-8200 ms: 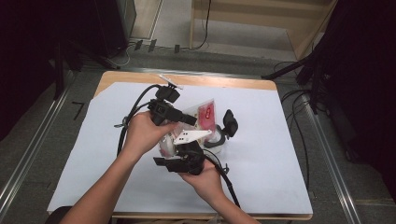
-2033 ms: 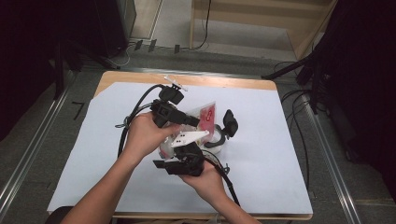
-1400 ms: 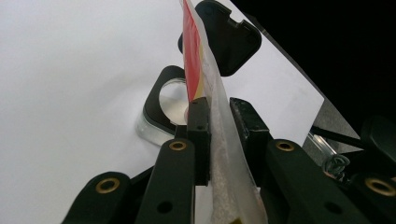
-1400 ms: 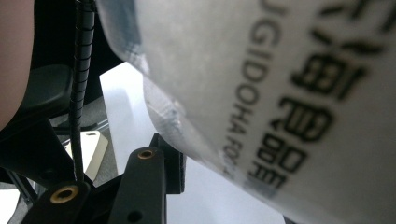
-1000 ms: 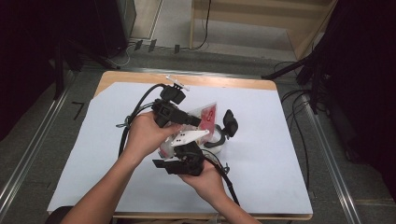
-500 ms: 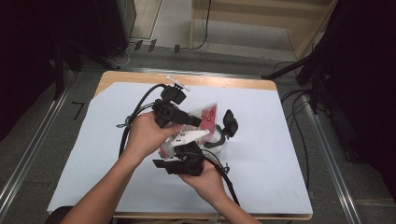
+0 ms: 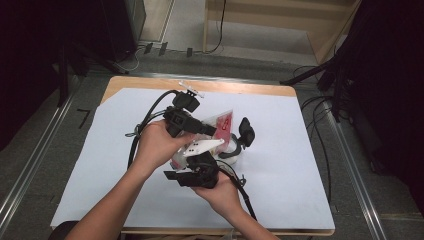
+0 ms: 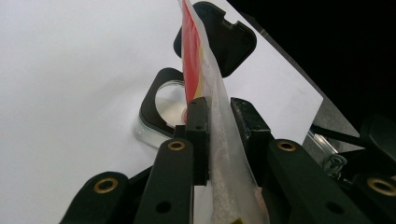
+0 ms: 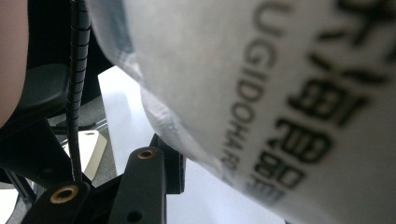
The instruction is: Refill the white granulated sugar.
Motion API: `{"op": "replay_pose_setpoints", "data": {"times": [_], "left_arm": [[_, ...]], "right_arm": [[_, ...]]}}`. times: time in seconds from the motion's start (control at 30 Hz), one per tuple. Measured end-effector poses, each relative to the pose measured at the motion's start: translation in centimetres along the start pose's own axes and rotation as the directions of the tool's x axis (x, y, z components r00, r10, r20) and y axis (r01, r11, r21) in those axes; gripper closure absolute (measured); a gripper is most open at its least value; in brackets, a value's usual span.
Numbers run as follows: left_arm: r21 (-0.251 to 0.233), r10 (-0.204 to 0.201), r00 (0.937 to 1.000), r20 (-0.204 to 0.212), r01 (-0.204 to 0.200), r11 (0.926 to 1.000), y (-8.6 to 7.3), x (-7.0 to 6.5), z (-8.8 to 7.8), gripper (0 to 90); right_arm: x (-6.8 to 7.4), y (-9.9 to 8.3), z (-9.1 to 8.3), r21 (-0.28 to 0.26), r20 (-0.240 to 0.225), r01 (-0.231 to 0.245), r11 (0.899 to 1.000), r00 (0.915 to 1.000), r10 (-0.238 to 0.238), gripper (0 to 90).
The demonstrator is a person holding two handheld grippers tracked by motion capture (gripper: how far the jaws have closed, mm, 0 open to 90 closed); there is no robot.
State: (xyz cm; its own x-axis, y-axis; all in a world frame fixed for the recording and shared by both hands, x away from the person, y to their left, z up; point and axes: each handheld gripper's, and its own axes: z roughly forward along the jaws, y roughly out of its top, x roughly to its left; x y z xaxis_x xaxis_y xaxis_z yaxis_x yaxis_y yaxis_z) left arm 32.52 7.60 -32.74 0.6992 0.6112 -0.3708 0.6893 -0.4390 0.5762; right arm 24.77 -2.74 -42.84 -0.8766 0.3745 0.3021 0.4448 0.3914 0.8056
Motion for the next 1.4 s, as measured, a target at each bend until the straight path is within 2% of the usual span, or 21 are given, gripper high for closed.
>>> {"op": "replay_pose_setpoints", "data": {"times": [1.0,1.4], "left_arm": [[0.004,-0.002,1.0000,0.001,0.002,1.0000,0.02,0.12,0.01,78.6],[-0.009,-0.054,0.9979,0.035,0.055,0.9985,0.01,0.81,0.07,77.4]], "right_arm": [[0.01,0.01,0.01,0.003,0.003,0.000,1.000,1.0000,0.000,63.5],[0.10,0.11,-0.05,0.002,0.014,0.002,1.000,0.9999,-0.002,63.9]]}}
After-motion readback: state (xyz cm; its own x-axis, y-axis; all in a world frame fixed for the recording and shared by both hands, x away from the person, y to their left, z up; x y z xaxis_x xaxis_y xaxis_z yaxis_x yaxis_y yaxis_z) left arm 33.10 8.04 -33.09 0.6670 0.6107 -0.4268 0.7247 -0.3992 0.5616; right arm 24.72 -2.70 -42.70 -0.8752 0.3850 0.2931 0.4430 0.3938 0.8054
